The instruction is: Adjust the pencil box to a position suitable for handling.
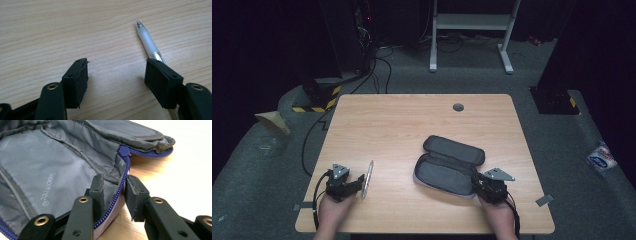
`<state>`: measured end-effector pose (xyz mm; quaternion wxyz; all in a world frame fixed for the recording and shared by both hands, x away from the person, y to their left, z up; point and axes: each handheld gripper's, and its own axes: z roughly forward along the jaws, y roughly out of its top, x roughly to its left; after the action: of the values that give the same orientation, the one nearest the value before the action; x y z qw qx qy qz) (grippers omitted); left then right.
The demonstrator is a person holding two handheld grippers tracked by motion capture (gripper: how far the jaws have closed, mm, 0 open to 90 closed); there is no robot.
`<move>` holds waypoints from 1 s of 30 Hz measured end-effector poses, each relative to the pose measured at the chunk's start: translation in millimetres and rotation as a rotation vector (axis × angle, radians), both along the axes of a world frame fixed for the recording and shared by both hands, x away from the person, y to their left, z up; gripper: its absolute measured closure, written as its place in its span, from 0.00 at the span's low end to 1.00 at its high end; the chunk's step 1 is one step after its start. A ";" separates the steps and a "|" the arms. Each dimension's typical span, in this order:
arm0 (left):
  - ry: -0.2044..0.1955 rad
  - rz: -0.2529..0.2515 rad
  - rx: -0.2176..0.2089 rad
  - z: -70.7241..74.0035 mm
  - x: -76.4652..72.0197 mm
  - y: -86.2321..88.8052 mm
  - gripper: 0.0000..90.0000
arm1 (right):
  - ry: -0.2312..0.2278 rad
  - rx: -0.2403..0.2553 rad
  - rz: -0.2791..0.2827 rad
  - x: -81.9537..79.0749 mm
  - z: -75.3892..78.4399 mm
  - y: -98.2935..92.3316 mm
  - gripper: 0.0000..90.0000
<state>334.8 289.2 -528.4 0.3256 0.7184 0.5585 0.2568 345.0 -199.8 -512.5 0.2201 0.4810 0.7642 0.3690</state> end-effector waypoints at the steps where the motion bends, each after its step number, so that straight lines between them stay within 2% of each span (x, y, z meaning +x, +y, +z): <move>1: 0.000 -0.002 0.000 0.1 -0.3 0.1 0.40 | 0.004 0.002 0.002 -0.4 0.0 0.7 0.77; 3: -0.010 0.006 0.021 0.7 -2.0 -0.2 0.43 | 0.002 -0.001 0.012 -0.5 0.1 1.7 0.77; 5: -0.042 0.023 0.042 2.4 -4.2 -1.8 0.45 | 0.001 -0.003 0.021 -0.8 0.2 2.7 0.78; 7: -0.056 0.032 0.041 4.9 -5.4 -3.2 0.48 | 0.003 -0.003 0.024 -1.0 0.2 3.4 0.78; 8: -0.077 0.024 0.019 9.9 -7.2 -7.2 0.48 | -0.001 -0.007 0.036 -1.0 0.1 4.2 0.78; 9: -0.077 0.024 0.019 9.9 -7.2 -7.2 0.49 | -0.001 -0.007 0.036 -1.0 0.1 4.2 0.78; 11: -0.108 -0.024 -0.005 20.1 -10.9 -22.2 0.50 | -0.001 -0.009 0.041 -1.3 0.2 5.6 0.78; 12: -0.108 -0.024 -0.005 20.1 -10.9 -22.2 0.51 | 0.004 -0.006 0.039 -1.7 0.2 6.2 0.77; 13: -0.110 -0.049 -0.034 23.0 -12.3 -29.2 0.52 | 0.005 -0.004 0.039 -1.7 0.2 6.5 0.75; 14: -0.100 -0.106 -0.093 27.8 -14.6 -46.4 0.53 | 0.010 0.003 0.038 -1.7 0.5 6.7 0.73; 16: -0.091 -0.194 -0.131 31.0 -17.3 -73.6 0.56 | 0.010 0.009 0.042 -1.2 0.8 6.4 0.70; 17: -0.091 -0.194 -0.131 31.0 -17.3 -73.6 0.57 | 0.010 0.009 0.042 -1.2 0.8 6.4 0.70; 18: -0.086 -0.261 -0.110 32.6 -18.6 -96.3 0.58 | 0.016 0.019 0.042 -1.2 1.6 5.9 0.67; 19: -0.087 -0.302 -0.094 33.1 -18.8 -109.8 0.58 | 0.019 0.023 0.038 -1.8 2.4 5.6 0.66; 22: -0.076 -0.365 -0.066 29.7 -17.2 -134.3 0.64 | 0.010 0.040 0.032 -4.5 6.6 2.3 0.60; 23: -0.076 -0.365 -0.066 29.7 -17.2 -134.3 0.65 | 0.010 0.040 0.032 -4.5 6.6 2.3 0.60; 25: -0.056 -0.385 -0.032 24.4 -15.2 -144.7 0.66 | 0.007 0.065 0.025 -8.1 11.5 -1.1 0.58; 28: -0.046 -0.395 -0.029 22.1 -15.0 -146.9 0.65 | 0.017 0.077 0.024 -10.1 12.9 -2.5 0.58; 30: -0.040 -0.420 -0.052 21.7 -16.4 -148.1 0.65 | 0.047 0.078 0.022 -10.5 11.6 -1.9 0.59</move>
<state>318.4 141.1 -506.7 0.4013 0.8053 0.3963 0.1830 334.5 -201.6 -500.9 0.1792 0.4894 0.7593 0.3896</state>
